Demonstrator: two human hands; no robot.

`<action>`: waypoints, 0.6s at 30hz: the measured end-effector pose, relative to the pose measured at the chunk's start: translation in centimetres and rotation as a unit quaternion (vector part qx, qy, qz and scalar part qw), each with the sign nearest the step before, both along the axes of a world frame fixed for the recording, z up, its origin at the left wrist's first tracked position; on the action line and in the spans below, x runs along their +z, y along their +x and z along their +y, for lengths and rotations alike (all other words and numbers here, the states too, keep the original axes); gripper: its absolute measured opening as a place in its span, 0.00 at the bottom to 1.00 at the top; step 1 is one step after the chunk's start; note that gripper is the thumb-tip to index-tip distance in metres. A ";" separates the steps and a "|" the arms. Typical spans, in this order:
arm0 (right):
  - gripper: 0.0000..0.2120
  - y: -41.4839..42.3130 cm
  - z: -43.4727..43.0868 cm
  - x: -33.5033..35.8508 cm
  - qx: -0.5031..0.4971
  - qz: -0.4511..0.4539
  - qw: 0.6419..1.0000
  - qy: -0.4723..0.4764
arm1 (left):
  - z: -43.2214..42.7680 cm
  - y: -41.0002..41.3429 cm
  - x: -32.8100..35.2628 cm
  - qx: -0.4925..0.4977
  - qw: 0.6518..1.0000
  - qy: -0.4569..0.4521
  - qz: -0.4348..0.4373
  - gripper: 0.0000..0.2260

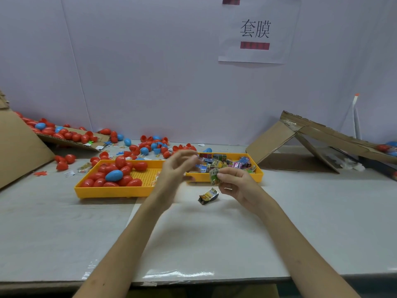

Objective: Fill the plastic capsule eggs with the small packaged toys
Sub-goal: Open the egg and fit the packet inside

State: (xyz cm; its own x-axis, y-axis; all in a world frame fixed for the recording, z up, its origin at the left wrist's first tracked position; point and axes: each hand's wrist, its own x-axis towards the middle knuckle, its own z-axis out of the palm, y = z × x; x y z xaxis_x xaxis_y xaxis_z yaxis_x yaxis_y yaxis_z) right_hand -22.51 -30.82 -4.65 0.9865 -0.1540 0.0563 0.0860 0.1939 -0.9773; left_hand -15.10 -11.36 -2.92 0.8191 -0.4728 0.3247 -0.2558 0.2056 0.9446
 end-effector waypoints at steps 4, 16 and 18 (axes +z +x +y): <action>0.03 0.3 -0.2 -0.3 -0.022 0.024 0.999 -0.040 | 3.1 1.8 0.3 0.501 0.841 0.062 -0.194 0.07; 0.04 0.4 -0.3 -0.5 -0.035 0.023 0.998 -0.056 | 6.5 5.2 -1.8 0.402 0.783 0.473 0.025 0.20; 0.03 0.4 -0.3 -0.5 -0.033 0.028 0.997 -0.065 | 5.7 5.0 -2.1 0.369 0.788 0.493 -0.004 0.21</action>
State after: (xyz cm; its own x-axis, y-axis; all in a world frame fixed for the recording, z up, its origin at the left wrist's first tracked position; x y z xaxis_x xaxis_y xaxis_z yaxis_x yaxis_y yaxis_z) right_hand -22.07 -31.13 -5.19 0.9765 -0.2140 0.0245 0.0384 0.0609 -0.9974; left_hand -10.08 -5.71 -4.99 0.9891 0.1051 0.1030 0.0315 -0.8350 0.5493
